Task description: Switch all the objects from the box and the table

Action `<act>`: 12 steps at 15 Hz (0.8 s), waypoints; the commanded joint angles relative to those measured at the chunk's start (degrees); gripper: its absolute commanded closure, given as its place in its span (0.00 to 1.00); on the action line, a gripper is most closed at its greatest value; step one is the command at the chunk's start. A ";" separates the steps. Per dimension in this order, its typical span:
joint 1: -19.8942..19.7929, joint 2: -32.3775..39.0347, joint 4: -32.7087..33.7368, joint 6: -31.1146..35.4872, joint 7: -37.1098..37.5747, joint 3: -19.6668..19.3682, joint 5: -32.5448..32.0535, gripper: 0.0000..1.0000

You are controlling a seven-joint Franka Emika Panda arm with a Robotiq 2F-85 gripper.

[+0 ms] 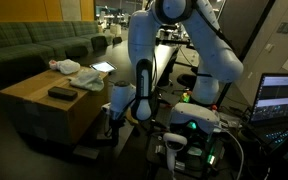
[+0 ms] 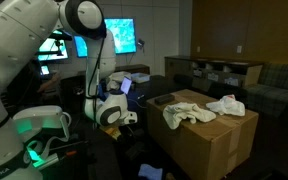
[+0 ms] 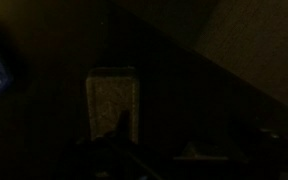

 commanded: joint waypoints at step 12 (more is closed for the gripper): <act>3.11 6.33 5.18 3.48 -3.15 -4.72 1.34 0.00</act>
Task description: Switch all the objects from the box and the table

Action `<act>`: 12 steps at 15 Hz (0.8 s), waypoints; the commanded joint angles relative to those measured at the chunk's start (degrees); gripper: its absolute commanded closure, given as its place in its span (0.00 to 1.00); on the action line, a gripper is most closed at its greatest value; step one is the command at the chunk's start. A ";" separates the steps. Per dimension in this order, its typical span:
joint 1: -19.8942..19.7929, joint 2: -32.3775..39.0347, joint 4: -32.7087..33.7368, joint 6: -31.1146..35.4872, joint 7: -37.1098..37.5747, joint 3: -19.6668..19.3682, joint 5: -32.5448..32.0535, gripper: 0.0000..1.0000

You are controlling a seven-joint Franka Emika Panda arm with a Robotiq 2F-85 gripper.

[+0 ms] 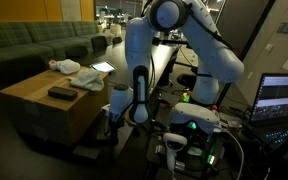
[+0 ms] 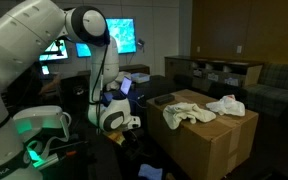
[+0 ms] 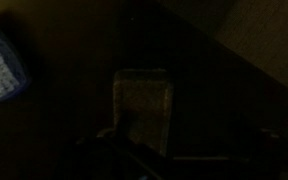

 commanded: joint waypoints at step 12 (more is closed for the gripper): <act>0.68 2.15 3.28 0.98 -2.84 -1.41 1.12 0.00</act>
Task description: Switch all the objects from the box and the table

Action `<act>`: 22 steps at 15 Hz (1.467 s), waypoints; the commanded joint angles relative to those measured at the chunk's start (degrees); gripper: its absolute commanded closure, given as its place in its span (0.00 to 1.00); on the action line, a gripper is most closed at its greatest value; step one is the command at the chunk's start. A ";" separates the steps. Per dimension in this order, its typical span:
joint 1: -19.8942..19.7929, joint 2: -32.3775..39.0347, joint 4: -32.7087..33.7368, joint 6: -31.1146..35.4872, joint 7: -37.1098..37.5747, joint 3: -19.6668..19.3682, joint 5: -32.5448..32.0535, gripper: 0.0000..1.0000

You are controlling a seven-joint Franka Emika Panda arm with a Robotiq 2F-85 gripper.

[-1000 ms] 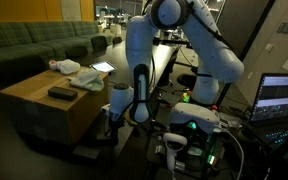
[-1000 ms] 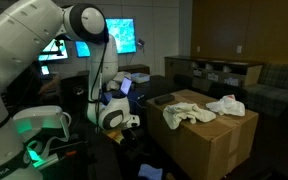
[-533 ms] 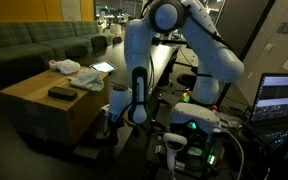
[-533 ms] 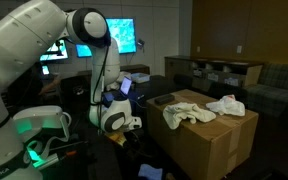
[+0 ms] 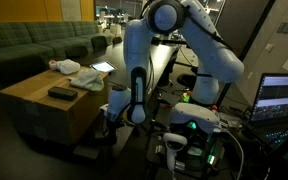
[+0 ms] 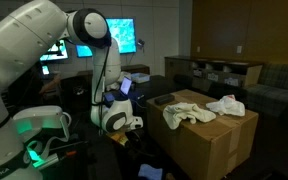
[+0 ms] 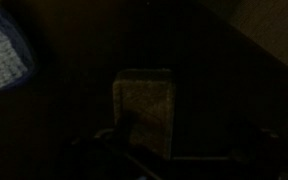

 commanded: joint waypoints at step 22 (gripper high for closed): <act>-1.16 0.51 1.46 2.33 -5.34 -1.30 -0.41 0.00</act>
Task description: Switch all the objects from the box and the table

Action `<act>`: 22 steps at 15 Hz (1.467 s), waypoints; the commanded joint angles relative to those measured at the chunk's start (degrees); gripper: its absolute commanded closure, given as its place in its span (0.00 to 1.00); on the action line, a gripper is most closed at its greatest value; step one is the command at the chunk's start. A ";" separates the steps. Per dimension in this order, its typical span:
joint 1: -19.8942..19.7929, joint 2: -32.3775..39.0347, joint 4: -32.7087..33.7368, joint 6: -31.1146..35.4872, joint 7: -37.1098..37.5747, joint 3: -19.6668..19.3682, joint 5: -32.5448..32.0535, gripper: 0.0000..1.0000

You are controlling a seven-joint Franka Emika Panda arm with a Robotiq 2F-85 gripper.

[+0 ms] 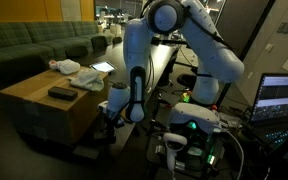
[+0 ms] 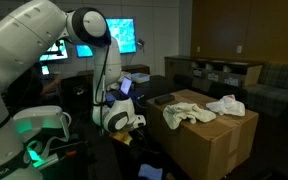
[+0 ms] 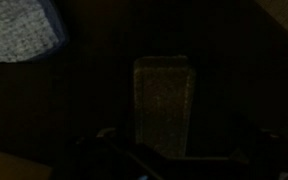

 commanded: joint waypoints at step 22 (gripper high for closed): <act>-3.41 0.90 0.41 -3.27 -3.15 0.29 -0.40 0.67</act>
